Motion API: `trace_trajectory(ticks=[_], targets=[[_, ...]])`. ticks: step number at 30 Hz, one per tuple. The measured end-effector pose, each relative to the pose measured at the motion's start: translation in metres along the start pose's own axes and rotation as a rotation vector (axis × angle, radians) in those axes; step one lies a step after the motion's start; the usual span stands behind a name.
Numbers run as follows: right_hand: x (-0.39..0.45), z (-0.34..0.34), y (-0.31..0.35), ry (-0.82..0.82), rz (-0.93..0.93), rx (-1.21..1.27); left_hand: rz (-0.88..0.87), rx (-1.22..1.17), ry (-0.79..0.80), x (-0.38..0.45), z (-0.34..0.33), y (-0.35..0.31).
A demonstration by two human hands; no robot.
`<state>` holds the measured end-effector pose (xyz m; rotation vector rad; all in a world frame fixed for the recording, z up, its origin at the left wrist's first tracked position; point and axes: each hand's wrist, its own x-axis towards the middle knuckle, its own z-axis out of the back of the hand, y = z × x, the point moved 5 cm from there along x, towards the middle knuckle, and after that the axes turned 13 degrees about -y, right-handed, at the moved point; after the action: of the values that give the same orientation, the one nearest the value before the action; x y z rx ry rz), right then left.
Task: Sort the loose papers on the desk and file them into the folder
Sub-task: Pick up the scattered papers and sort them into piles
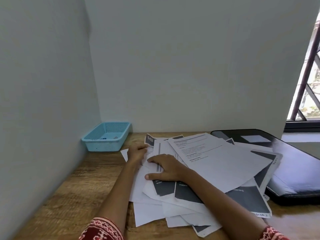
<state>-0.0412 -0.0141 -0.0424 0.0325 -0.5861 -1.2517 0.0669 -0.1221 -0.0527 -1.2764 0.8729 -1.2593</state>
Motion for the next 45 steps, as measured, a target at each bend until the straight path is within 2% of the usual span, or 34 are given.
trace_trajectory(ticks=[4, 9, 13, 16, 21, 27, 31, 36, 39, 42, 45], targets=[[0.003, -0.005, 0.0, -0.026, -0.007, -0.037, -0.048, -0.017, -0.096, -0.002, 0.006, 0.0], [0.008, -0.01, -0.007, -0.129, -0.064, -0.06, -0.267, -0.091, -0.234, -0.022, 0.014, -0.032], [0.005, -0.009, -0.019, -0.128, -0.115, -0.114, -0.403, -0.113, -0.442, -0.03, 0.041, -0.048], [0.003, -0.006, -0.03, -0.114, -0.192, -0.151, -0.449, -0.162, -0.585, -0.032, 0.062, -0.054], [0.0, -0.003, -0.037, -0.143, -0.251, -0.192, -0.536, -0.186, -0.674, -0.043, 0.081, -0.061], [-0.002, 0.003, -0.033, -0.136, -0.277, -0.172, -0.529, -0.228, -0.823, -0.045, 0.124, -0.079], [-0.006, 0.013, -0.028, -0.14, -0.292, 0.031, -0.502, -0.223, -0.909, -0.048, 0.167, -0.106], [0.0, 0.045, -0.004, -0.434, -0.264, 0.444, -0.497, -0.2, -0.961, -0.055, 0.214, -0.124], [0.0, 0.048, 0.024, -0.413, -0.254, 0.624, -0.469, -0.203, -0.951, -0.057, 0.226, -0.124], [-0.001, 0.042, 0.047, -0.374, -0.218, 0.674, -0.438, -0.192, -0.944, -0.061, 0.23, -0.124], [-0.002, 0.046, 0.061, -0.408, -0.221, 0.723, -0.436, -0.163, -0.937, -0.066, 0.233, -0.125]])
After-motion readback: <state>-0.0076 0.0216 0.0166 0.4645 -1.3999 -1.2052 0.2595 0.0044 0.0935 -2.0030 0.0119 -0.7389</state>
